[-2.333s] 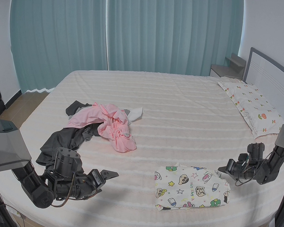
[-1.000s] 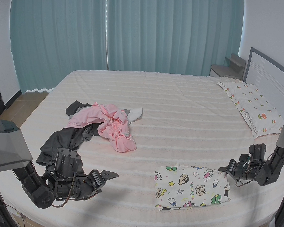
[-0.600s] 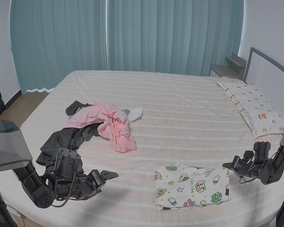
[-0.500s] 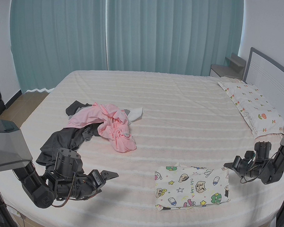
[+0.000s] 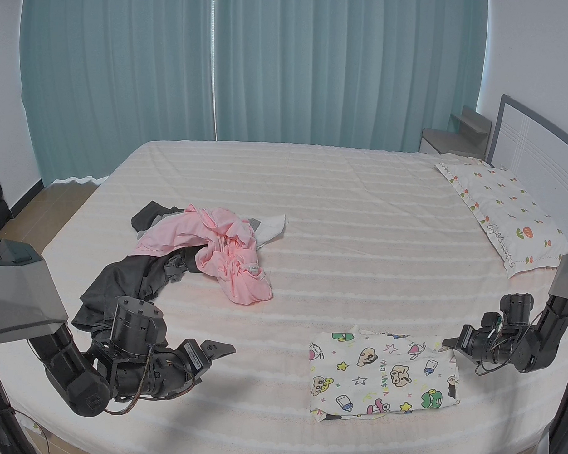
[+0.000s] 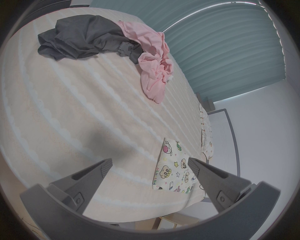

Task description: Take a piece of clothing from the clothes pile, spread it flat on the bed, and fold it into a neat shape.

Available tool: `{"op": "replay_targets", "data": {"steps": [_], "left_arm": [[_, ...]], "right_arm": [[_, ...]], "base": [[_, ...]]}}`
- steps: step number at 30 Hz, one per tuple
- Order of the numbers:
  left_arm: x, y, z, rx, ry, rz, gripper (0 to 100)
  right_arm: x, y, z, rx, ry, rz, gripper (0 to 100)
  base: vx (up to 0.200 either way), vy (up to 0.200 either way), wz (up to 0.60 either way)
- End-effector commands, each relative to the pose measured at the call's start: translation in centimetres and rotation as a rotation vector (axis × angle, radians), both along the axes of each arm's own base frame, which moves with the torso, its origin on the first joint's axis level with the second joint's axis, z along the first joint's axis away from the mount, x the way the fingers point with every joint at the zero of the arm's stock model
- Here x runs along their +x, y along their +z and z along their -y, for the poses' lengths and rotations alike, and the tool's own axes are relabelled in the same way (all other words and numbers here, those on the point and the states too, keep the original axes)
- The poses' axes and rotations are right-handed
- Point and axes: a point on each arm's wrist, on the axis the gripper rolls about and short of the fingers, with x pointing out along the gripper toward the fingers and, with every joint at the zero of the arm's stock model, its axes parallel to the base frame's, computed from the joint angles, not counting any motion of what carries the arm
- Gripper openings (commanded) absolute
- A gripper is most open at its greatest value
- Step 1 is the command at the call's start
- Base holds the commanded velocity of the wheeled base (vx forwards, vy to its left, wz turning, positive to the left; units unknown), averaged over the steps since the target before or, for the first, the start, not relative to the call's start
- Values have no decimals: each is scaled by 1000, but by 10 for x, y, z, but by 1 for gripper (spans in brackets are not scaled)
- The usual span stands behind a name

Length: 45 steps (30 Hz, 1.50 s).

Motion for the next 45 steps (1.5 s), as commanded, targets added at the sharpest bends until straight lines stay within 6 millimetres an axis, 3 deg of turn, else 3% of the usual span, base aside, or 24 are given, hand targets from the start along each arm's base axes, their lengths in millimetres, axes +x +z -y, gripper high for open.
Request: {"op": "replay_targets", "data": {"steps": [1,2,8,12,18,19,21,28,35,39,45], "left_arm": [[1,-4,1,0,2,1,100],[1,-5,1,0,1,3,100],[1,-1,11,-2,-17,42,100],[3,2,30,48,-21,102,100],[22,-12,56,133,-130,181,100],[22,-12,56,133,-130,181,100],[41,-30,78,149,-168,196,100],[57,-58,109,190,-278,207,100],[57,-67,112,180,-456,222,100],[67,-76,118,225,-533,274,100],[82,-87,130,300,-610,356,100]], "right_arm": [[0,-2,0,-1,1,-7,0],[0,-2,0,-7,-5,-7,100],[2,15,14,-34,-43,59,100],[1,22,1,-36,-7,65,100],[-29,3,-13,-45,45,-53,100],[-29,3,-13,-45,45,-53,100],[-34,-14,-11,-87,78,-92,100],[-45,-24,-18,-107,116,-70,100],[-49,-32,-28,-147,132,-54,100],[-52,-34,-42,-164,160,-21,100],[-51,-44,-47,-207,147,-3,100]], "base": [[0,0,0],[0,0,0],[0,0,0],[0,0,0],[0,0,0],[0,0,0],[0,0,0],[0,0,0],[0,0,0],[0,0,0],[0,0,0]]}}
